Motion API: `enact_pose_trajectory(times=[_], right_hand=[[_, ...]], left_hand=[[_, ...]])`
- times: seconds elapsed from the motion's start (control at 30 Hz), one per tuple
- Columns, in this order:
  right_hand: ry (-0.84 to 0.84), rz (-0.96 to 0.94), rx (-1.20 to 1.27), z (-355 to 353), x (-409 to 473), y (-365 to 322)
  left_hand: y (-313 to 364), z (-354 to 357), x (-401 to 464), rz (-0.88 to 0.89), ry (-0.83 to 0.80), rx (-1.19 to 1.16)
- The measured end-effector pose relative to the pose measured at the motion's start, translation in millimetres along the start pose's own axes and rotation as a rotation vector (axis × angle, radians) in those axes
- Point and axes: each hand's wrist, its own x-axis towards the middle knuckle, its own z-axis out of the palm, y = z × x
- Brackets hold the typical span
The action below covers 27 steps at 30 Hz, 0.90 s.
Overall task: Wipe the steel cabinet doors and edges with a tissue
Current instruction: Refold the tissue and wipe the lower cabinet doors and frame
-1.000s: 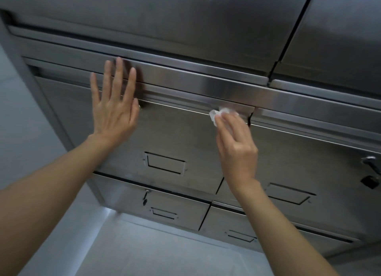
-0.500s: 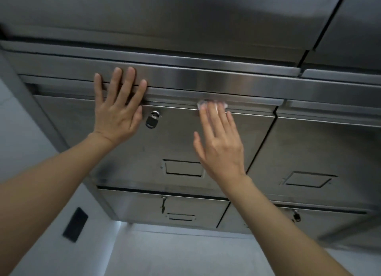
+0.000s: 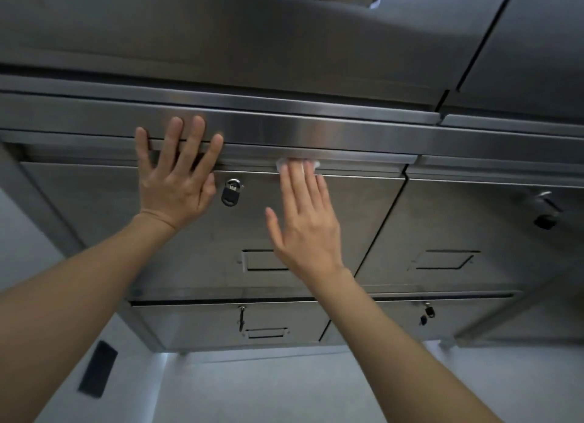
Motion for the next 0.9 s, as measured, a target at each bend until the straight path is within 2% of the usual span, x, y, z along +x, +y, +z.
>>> enact_pose_trajectory(times=[0.07, 0.13, 0.2, 0.27, 0.43, 0.53, 0.63, 0.7, 0.73, 0.9], right_hand=[[-0.006, -0.016, -0.088, -4, -6, 20], [0.010, 0.080, -0.167, -9, -17, 50], [0.041, 0.218, -0.162, -14, -23, 65], [0.092, 0.270, -0.090, -10, -17, 49], [0.004, 0.022, 0.061, 5, 5, -25], [-0.033, -0.029, -0.039, 0, 1, -5], [0.019, 0.193, -0.122, -12, -14, 32], [0.056, 0.291, -0.097, -12, -14, 28], [0.054, 0.278, -0.064, -9, -9, 16], [-0.039, -0.026, 0.066, 8, 11, -40]], left_hand=[[0, 0, 0, -0.003, -0.002, -0.005], [0, -1, 0, -0.008, 0.003, -0.001], [1, -1, 0, -0.008, 0.012, 0.001], [1, 0, 1, -0.007, 0.018, 0.002], [1, -1, 0, -0.006, 0.019, 0.004], [1, -2, 1, -0.009, 0.017, 0.001], [1, -1, 0, -0.011, 0.017, 0.007], [2, -1, 1, -0.007, 0.017, 0.017], [1, -2, 2, -0.009, 0.013, 0.015], [-2, -10, 1, -0.002, -0.042, -0.034]])
